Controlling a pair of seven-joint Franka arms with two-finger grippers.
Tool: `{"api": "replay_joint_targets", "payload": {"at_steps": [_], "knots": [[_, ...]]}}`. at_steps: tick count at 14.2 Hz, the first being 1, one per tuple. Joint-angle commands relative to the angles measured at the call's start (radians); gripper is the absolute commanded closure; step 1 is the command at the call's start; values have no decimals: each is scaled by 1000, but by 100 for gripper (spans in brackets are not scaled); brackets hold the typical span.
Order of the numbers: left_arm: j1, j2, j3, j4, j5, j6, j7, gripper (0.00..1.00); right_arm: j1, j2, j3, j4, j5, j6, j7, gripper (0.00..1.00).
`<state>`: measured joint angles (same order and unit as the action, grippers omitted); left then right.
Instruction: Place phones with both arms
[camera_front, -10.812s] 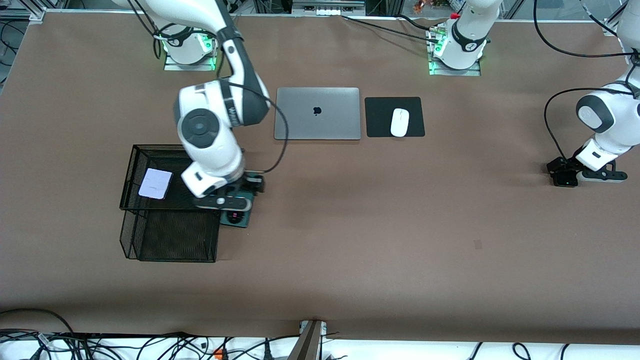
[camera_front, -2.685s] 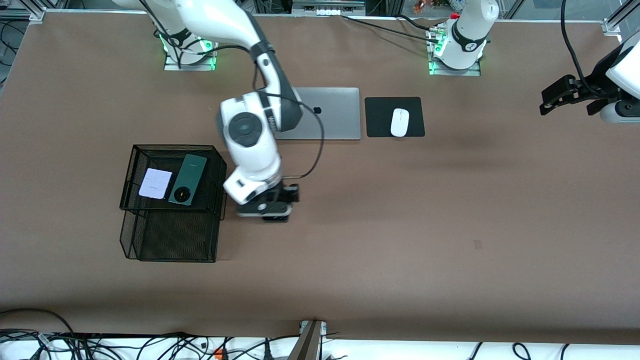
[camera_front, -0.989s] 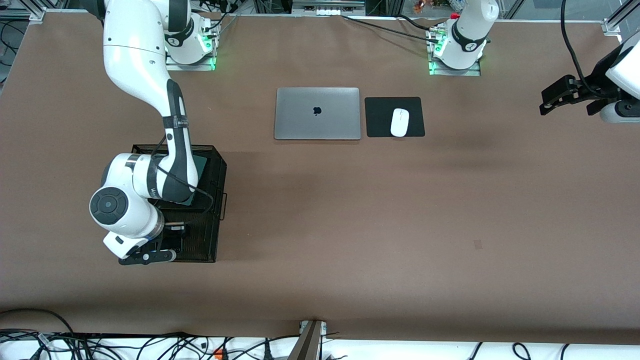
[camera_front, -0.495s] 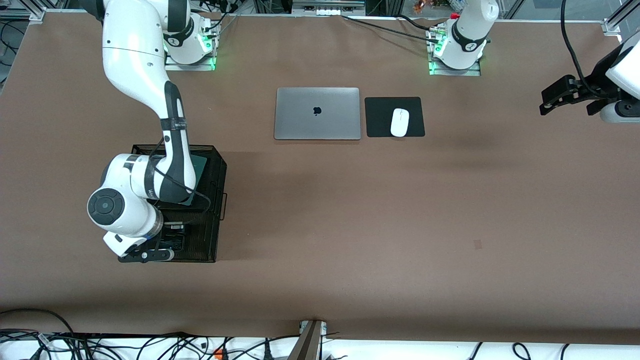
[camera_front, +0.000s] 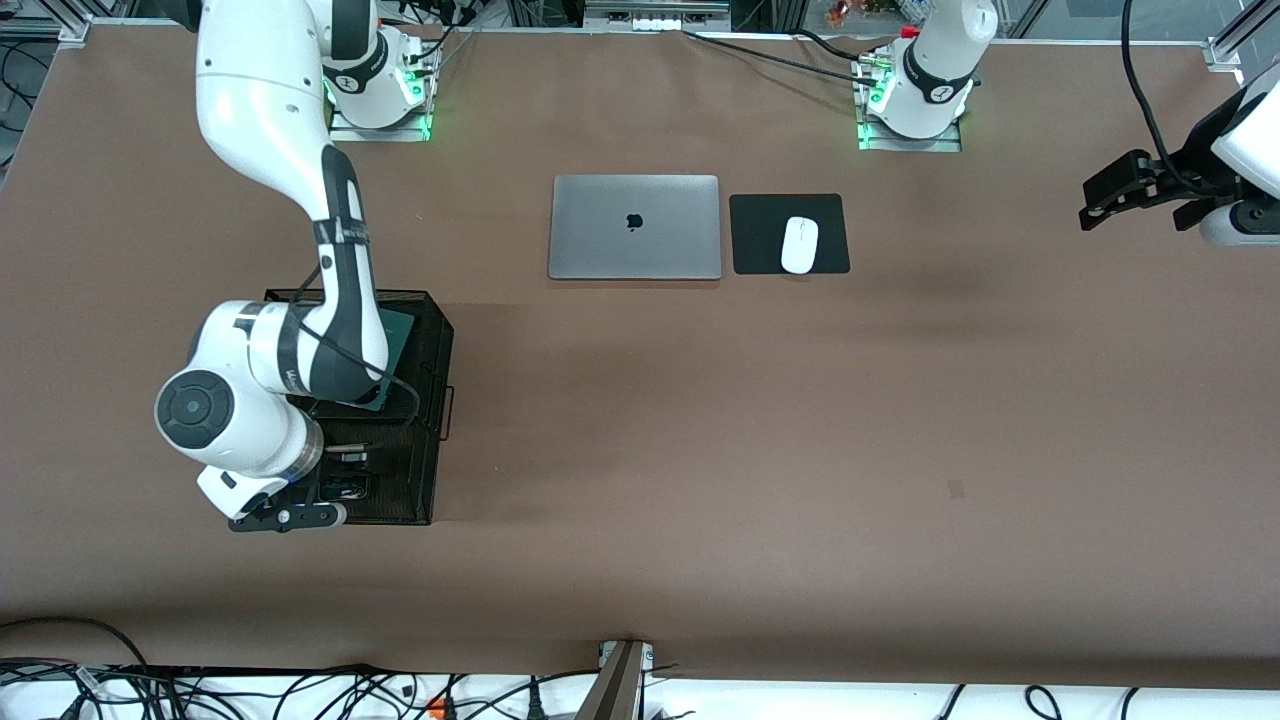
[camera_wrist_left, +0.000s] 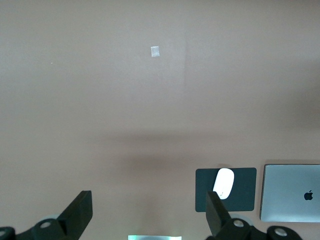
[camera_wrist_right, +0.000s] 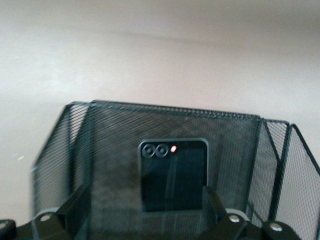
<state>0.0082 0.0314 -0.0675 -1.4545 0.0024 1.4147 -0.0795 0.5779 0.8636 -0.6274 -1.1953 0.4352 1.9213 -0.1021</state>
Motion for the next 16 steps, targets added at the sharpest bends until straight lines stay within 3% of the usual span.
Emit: {"api": "replay_joint_targets", "payload": {"at_steps": [1,6,9,14,15,16], "knots": [[6,-10,3,-1,-16,1,11,0,-21,-73,2,83,19,-201,25,1],[7,-10,5,-1,-12,1,17,0,10,-265,8,72,-3,-396,96,1],[9,-10,9,-1,-10,1,21,0,62,-349,9,21,-105,-404,114,1],[9,-11,9,-1,-10,1,21,0,45,-362,18,22,-124,-413,142,0],[9,-11,6,-1,-10,1,18,0,19,-371,47,23,-127,-415,145,0],[9,-11,5,-1,-10,1,14,0,-34,-388,125,25,-159,-413,171,0]]}}
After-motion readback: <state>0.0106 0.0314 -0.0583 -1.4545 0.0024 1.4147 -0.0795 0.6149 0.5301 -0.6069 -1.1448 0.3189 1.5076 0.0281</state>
